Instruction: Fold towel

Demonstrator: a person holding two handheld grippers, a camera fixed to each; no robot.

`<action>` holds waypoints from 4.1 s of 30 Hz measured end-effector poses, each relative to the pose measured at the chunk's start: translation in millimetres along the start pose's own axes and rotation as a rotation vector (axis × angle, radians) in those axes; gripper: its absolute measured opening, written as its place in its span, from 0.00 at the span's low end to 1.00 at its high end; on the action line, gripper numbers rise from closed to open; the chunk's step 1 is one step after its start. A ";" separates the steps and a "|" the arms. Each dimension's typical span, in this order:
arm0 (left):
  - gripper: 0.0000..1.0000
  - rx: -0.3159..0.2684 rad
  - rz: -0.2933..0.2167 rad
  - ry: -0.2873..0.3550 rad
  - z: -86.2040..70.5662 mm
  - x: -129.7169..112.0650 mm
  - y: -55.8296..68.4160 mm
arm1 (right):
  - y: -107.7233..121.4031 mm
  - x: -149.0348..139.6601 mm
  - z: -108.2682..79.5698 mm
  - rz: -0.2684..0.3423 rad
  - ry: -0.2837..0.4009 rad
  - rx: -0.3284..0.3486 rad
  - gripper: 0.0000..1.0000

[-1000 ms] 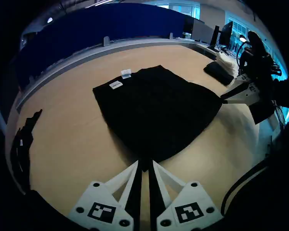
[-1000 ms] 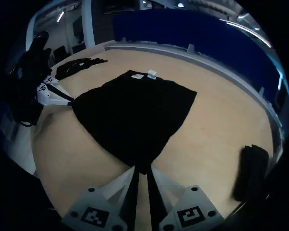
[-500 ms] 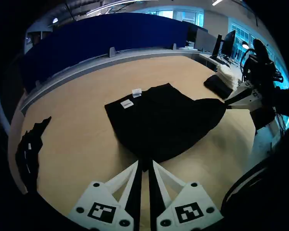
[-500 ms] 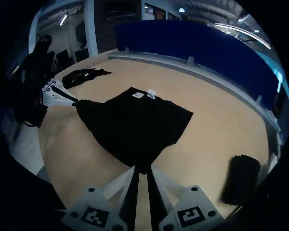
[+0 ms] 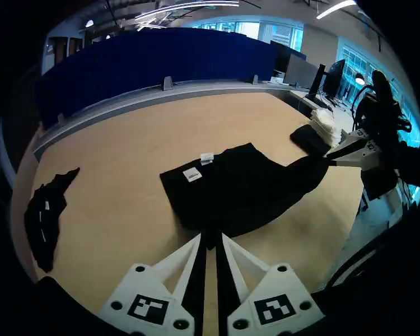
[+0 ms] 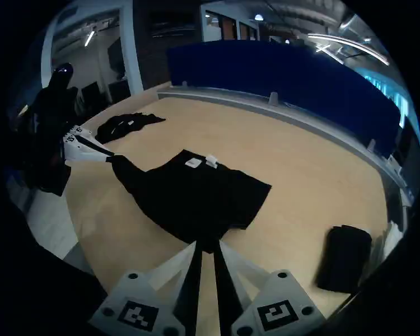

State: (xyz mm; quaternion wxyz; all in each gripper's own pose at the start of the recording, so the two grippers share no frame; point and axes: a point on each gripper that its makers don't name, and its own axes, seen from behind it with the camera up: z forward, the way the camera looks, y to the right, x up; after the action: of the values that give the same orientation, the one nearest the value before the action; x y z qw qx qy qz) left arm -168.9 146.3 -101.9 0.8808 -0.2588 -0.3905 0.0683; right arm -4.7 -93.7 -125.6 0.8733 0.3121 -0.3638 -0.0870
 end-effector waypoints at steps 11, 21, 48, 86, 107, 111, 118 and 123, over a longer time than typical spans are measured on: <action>0.11 0.000 -0.018 0.011 -7.4 4.1 -0.4 | -7.2 -0.9 -5.7 -0.002 -0.015 0.007 0.14; 0.11 0.008 -0.029 0.018 7.7 9.3 -10.0 | 4.0 3.7 10.4 0.005 -0.038 -0.001 0.14; 0.11 0.041 -0.042 0.017 95.0 32.3 -59.3 | 75.1 20.9 101.7 0.059 -0.085 -0.051 0.14; 0.23 0.112 -0.002 -0.022 161.1 24.6 -95.0 | 113.7 12.9 160.9 0.169 -0.116 -0.166 0.32; 0.92 0.135 -0.028 -0.005 145.6 25.5 -104.7 | 127.7 19.3 149.9 0.182 -0.071 -0.239 1.00; 0.93 0.140 -0.029 -0.003 141.2 25.4 -104.9 | 126.6 18.7 145.8 0.185 -0.068 -0.236 1.00; 0.92 0.164 -0.041 0.002 128.2 22.7 -105.2 | 119.0 15.5 135.4 0.187 -0.066 -0.222 1.00; 0.93 0.173 -0.067 0.009 114.6 16.4 -100.5 | 113.2 11.3 126.8 0.172 -0.069 -0.212 1.00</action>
State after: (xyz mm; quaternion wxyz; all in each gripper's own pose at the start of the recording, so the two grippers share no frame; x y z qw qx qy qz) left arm -248.7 111.6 24.3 0.9034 -0.1687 -0.3877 0.0710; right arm -92.5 -69.7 18.4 0.8927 0.1824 -0.4076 -0.0605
